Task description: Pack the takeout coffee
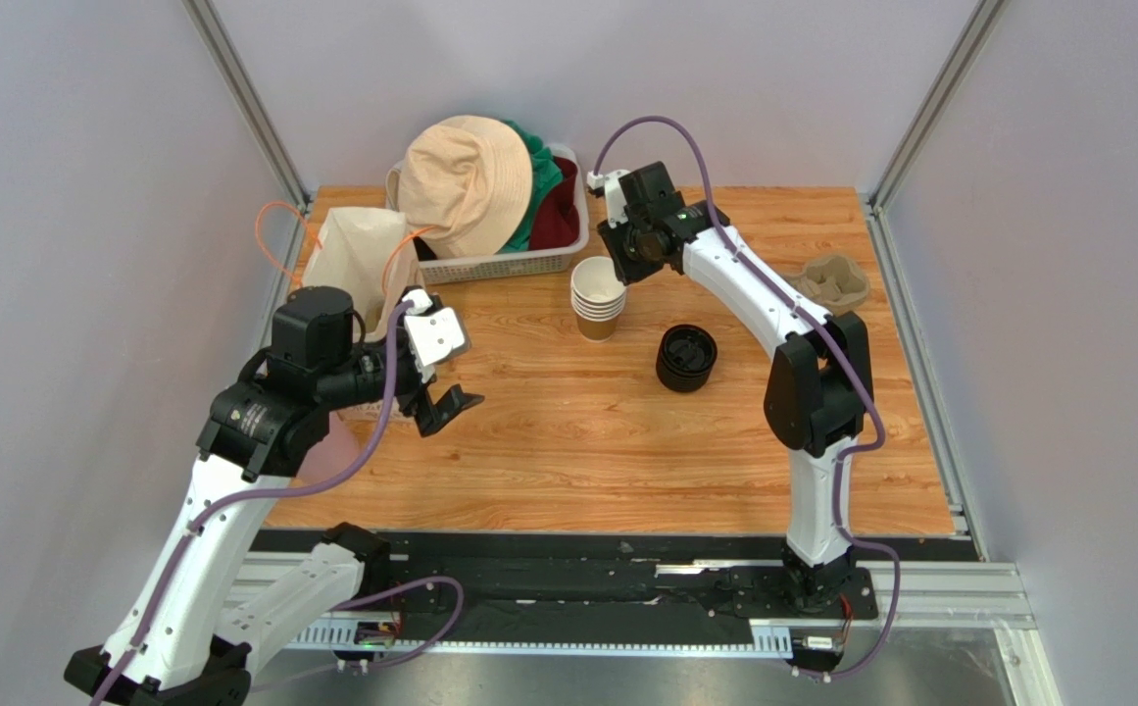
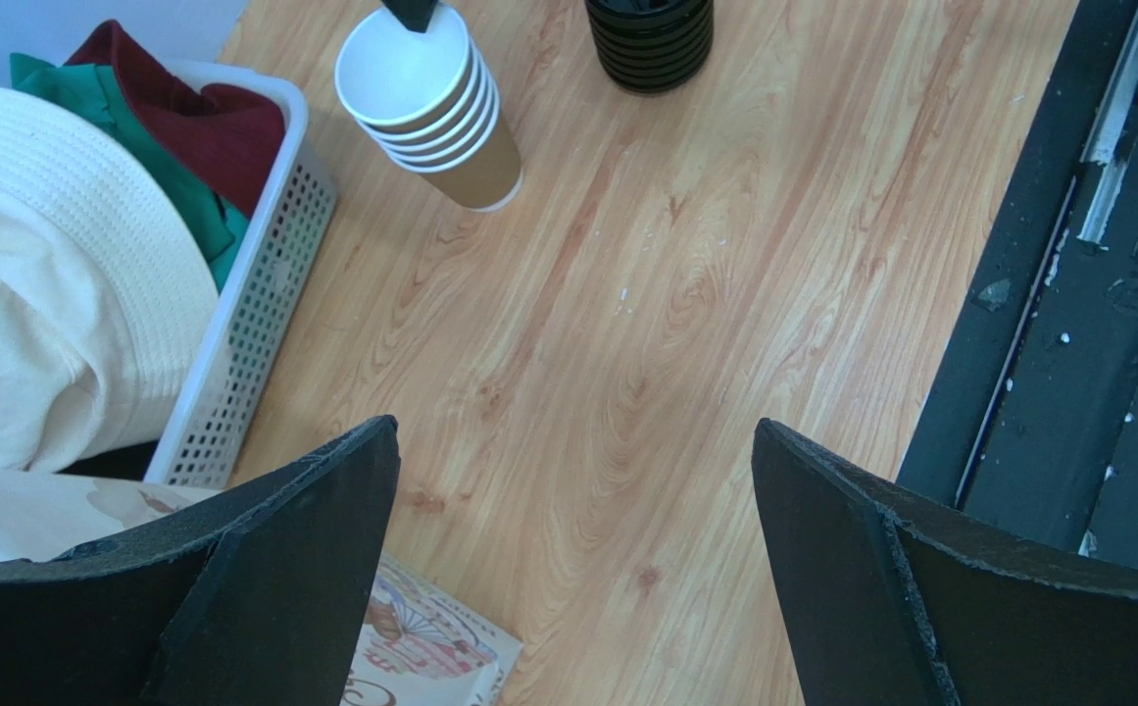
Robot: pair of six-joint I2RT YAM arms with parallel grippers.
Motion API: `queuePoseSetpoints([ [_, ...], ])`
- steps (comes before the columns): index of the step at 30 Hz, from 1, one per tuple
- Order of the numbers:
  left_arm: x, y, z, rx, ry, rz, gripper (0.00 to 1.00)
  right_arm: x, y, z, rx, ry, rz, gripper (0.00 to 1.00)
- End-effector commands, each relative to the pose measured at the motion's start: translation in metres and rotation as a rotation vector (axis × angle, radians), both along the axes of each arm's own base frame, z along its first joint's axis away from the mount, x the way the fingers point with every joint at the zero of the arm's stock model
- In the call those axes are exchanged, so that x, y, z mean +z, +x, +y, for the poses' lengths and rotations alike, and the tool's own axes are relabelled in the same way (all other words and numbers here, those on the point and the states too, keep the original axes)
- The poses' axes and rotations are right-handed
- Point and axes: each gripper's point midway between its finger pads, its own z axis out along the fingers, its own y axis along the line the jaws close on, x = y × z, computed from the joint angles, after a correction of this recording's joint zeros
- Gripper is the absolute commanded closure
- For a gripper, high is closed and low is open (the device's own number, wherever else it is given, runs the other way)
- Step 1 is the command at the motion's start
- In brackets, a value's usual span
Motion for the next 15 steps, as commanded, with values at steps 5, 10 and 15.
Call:
queuePoseSetpoints([
  [5, 0.006, 0.001, -0.005, -0.016, -0.026, -0.01, 0.02, 0.025, 0.005, 0.004, 0.013, 0.032, -0.068, 0.79],
  [10, 0.006, 0.0, -0.005, -0.017, -0.027, -0.009, 0.02, 0.027, 0.005, 0.003, 0.013, 0.032, -0.072, 0.88],
  [15, 0.003, 0.001, -0.006, -0.021, -0.024, -0.004, 0.02, 0.035, 0.004, 0.005, 0.017, 0.031, -0.093, 0.88],
])
